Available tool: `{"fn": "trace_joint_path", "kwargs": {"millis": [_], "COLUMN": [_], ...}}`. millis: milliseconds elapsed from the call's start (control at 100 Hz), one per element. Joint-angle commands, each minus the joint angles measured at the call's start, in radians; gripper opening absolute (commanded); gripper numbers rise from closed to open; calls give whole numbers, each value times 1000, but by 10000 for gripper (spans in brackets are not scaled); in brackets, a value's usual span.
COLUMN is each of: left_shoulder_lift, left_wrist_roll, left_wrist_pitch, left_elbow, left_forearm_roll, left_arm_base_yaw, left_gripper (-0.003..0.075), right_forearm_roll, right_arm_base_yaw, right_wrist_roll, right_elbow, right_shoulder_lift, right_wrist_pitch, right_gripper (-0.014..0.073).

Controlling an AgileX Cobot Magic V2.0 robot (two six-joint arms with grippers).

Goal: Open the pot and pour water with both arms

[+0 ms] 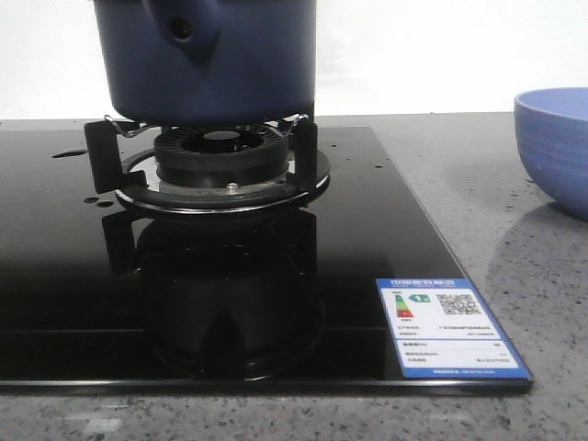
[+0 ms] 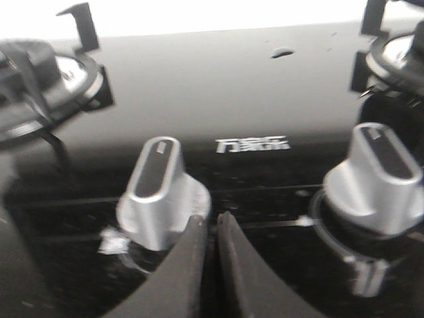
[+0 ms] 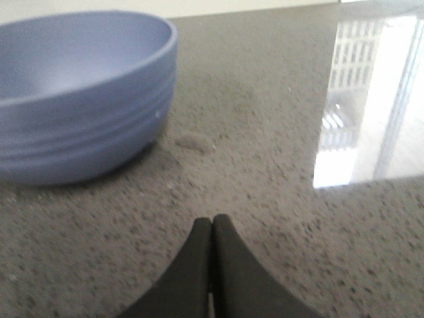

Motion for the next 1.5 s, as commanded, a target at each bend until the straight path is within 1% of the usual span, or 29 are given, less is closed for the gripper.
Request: {"fn": "trace_joint_path", "kwargs": {"millis": [0,90,170,280,330,400,450,460,500,570,630,700,710,720,750,840,930,1050,1180,1220,1230,1290,1370,1440,1480,1490], "left_shoulder_lift": [-26,-26,-26,-26,-26,-26,-26,-26,-26,-26,-26,-26,-26,-26,-21,11,71,186,326,367,380,431,496,537,561,564], "left_wrist_roll": [-11,-11,-11,-11,-11,-11,-11,-11,-11,-11,-11,-11,-11,-11,-11,0,8,76,178,190,195,235,391,564,724,724], "left_wrist_pitch": [-120,-203,-280,-372,-391,-420,-438,-444,-459,-467,-467,-399,-378,-368,-318,-194,-120,-36,67,97,102,146,190,211,219,222], "left_elbow": [27,27,27,27,27,27,25,25,25,25,23,-5,-20,-20,-48,-122,-206,-316,-443,-473,-485,-528,-582,-613,-630,-630], "left_forearm_roll": [42,30,-8,-111,-147,-258,-368,-420,-509,-670,-747,-775,-775,-775,-768,-704,-625,-617,-617,-617,-617,-641,-738,-886,-997,-1016], "left_arm_base_yaw": [1,1,-1,-1,-1,-1,-1,-1,-1,-1,-1,-5,-7,-7,-12,-32,-56,-98,-165,-192,-196,-242,-309,-375,-413,-420], "left_gripper": [-20,-20,-20,-20,-20,-20,-20,-20,-20,-20,-20,-20,-20,-20,-20,-20,-20,-20,-20,-20,-20,-19,-6,-3,-4,-3], "right_forearm_roll": [20,62,82,214,242,266,270,273,282,319,350,387,390,390,390,390,387,387,391,392,395,424,511,628,694,723], "right_arm_base_yaw": [-7,-7,-7,-7,-7,-7,-7,-7,-7,-7,-7,-7,-7,-7,-7,-3,8,39,83,99,108,130,157,175,180,180], "right_wrist_roll": [-10,-10,-8,-1,-1,-1,-1,-1,-1,-1,-1,-1,-1,-1,-1,-1,-1,-1,-1,-3,-8,-62,-142,-248,-312,-325], "right_elbow": [25,25,25,25,25,25,25,25,23,9,-17,-73,-88,-95,-126,-227,-329,-465,-613,-660,-683,-738,-799,-840,-856,-863], "right_shoulder_lift": [-17,-17,-17,-17,-17,-17,-17,-17,-17,-17,-17,-17,-14,-12,-6,46,132,281,447,496,518,570,622,655,669,672], "right_wrist_pitch": [-190,-321,-398,-422,-413,-404,-408,-410,-415,-411,-397,-308,-263,-263,-186,-33,93,265,503,574,608,679,757,786,790,790], "right_gripper": [-66,-66,-66,-64,-63,-63,-63,-63,-63,-63,-63,-63,-63,-63,-63,-63,-63,-63,-63,-63,-63,-63,-64,-69,-69,-69]}}
